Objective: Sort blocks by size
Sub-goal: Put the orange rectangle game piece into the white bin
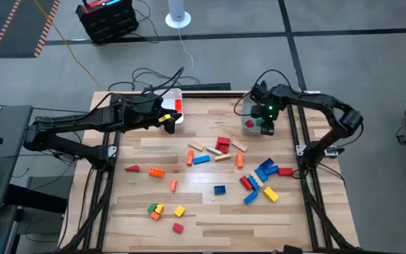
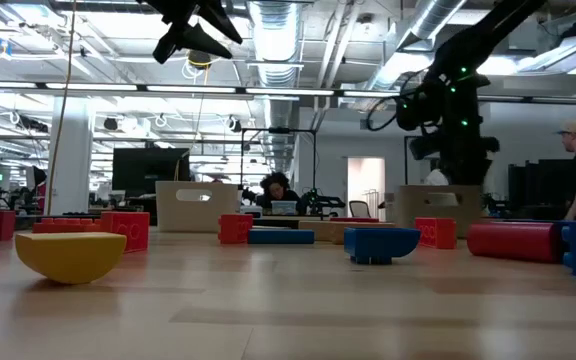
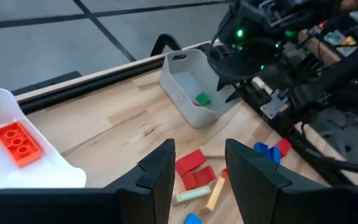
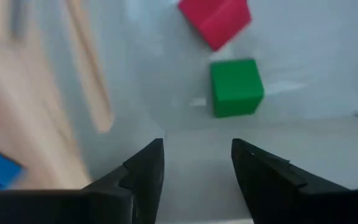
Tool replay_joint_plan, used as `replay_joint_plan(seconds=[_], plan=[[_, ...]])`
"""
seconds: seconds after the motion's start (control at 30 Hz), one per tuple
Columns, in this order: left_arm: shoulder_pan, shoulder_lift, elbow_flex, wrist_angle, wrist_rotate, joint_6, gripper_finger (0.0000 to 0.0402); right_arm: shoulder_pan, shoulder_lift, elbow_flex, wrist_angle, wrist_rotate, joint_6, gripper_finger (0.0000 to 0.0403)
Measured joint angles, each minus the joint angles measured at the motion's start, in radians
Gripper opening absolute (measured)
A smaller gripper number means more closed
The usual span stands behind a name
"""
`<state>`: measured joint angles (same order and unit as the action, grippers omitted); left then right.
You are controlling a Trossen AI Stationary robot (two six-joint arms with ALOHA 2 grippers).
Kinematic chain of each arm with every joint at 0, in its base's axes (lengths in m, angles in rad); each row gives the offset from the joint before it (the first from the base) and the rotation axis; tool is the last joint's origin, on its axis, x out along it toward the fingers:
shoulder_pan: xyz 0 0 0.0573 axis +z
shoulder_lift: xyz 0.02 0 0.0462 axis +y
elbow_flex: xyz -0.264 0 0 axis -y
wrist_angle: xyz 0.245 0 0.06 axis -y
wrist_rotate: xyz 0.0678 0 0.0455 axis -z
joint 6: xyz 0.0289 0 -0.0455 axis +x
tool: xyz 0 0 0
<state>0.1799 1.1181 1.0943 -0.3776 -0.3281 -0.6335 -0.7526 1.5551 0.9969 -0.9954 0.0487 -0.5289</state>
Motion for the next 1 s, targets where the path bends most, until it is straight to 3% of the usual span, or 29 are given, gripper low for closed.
replay_joint_plan(seconds=[0.13,0.3,0.53,0.73,0.83,1.0], plan=[[0.0,0.0,0.0,0.004,0.0,-0.015,0.0134,-0.027,-0.008,-0.012,0.017,0.081,-0.077,0.021],[0.0,0.001,0.0,-0.001,0.024,-0.017,0.0134,-0.076,-0.013,-0.002,0.052,0.091,-0.102,0.0195],[-0.01,0.103,0.001,-0.073,0.222,-0.017,0.0134,-0.037,-0.13,0.094,0.061,0.019,0.029,0.0188],[-0.061,0.28,0.001,-0.08,0.429,-0.18,0.0134,0.111,-0.243,0.123,0.091,-0.03,0.209,0.0194],[-0.111,0.364,0.001,-0.097,0.431,-0.299,0.0133,0.193,-0.273,0.123,0.092,-0.029,0.268,0.0193],[-0.173,0.455,0.001,-0.134,0.329,-0.465,0.0129,0.286,-0.287,0.123,0.098,-0.024,0.34,0.0192]])
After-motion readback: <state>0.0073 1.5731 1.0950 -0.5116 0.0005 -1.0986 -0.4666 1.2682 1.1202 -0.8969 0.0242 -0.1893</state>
